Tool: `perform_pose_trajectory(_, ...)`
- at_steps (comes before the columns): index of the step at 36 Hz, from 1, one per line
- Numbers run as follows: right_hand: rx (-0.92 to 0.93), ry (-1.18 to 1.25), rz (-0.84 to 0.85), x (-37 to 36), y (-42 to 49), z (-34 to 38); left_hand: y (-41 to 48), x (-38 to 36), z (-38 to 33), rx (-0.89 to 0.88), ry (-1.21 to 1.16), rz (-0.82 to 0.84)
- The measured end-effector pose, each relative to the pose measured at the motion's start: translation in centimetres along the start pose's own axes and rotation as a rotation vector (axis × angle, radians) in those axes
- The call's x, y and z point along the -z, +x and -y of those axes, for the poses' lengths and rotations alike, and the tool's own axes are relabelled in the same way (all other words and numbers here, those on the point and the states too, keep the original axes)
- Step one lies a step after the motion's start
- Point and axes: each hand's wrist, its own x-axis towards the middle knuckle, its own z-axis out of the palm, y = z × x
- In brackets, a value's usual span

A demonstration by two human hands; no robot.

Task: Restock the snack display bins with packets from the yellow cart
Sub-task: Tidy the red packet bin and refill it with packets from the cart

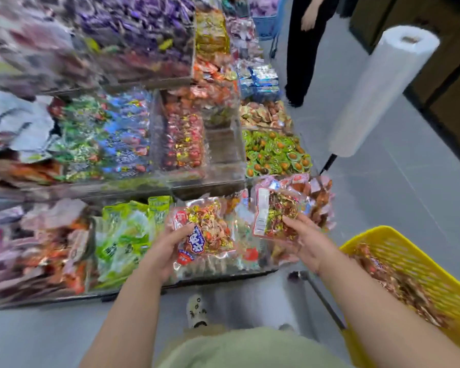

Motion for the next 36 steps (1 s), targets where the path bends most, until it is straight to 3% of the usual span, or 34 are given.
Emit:
perform_pose_trajectory(13,0.087,0.087,-0.031,-15.8,4.6,-1.9,4.4,13.8,-9.9,-0.086,-0.007,0.027)
perform_pose_trajectory(19,0.245,-0.012,-0.167,-18.0,5.5,1.7,6.2,14.7,-13.4,-0.144,-0.022,0.064)
perform_pose_trajectory(21,0.28,-0.149,-0.171,-18.6,5.7,3.2,6.6,14.4,-14.4,-0.162,-0.026,0.06)
perform_pose_trajectory(24,0.216,-0.307,-0.184,-19.4,6.5,5.7,7.0,13.6,-15.6,-0.193,-0.032,0.053)
perform_pose_trajectory(30,0.085,-0.166,-0.139,-20.6,9.0,9.7,8.3,11.9,-17.5,-0.246,-0.052,0.044)
perform_pose_trajectory(33,0.054,-0.331,-0.09,-20.9,11.0,10.8,9.2,11.0,-18.5,-0.27,-0.076,0.032)
perform_pose_trajectory(36,0.07,-0.653,-0.192,-21.4,13.5,11.1,10.2,10.2,-19.4,-0.287,-0.058,0.004)
